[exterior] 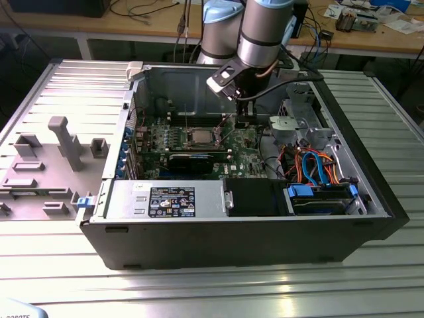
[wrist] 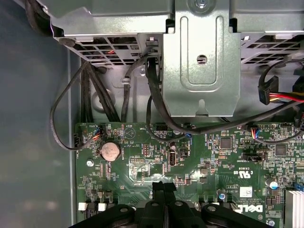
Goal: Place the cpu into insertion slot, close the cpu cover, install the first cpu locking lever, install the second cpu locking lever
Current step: 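Close the cpu cover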
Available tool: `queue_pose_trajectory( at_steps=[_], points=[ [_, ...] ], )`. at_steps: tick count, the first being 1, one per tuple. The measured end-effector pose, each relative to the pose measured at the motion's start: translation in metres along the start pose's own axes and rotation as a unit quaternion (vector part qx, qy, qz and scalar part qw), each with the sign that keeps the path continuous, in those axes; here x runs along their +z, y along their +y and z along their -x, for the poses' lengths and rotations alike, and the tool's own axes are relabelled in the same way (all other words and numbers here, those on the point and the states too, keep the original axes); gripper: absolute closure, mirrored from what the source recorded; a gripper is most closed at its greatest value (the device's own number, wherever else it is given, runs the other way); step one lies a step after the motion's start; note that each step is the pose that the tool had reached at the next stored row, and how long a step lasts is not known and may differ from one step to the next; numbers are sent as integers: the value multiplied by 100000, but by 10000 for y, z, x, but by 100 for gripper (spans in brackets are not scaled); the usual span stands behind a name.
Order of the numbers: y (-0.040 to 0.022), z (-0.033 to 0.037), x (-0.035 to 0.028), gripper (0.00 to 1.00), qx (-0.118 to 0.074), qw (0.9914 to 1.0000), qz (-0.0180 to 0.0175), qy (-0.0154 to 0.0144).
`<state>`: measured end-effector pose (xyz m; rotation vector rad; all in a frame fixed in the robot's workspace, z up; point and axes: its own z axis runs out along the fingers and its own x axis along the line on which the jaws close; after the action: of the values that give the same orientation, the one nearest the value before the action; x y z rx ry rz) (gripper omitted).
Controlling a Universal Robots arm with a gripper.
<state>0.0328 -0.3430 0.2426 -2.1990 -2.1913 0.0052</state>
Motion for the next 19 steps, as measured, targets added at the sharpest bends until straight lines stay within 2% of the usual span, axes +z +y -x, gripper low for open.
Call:
queue_pose_trajectory(
  at_steps=[12, 16, 19],
  points=[
    [-20, 0, 0, 89, -71, 100000, -4, -6],
    [-29, 0, -3, 89, -500, 99999, -8, -3],
    [-31, 0, -12, 89, -1638, 99987, -40, -47]
  ],
)
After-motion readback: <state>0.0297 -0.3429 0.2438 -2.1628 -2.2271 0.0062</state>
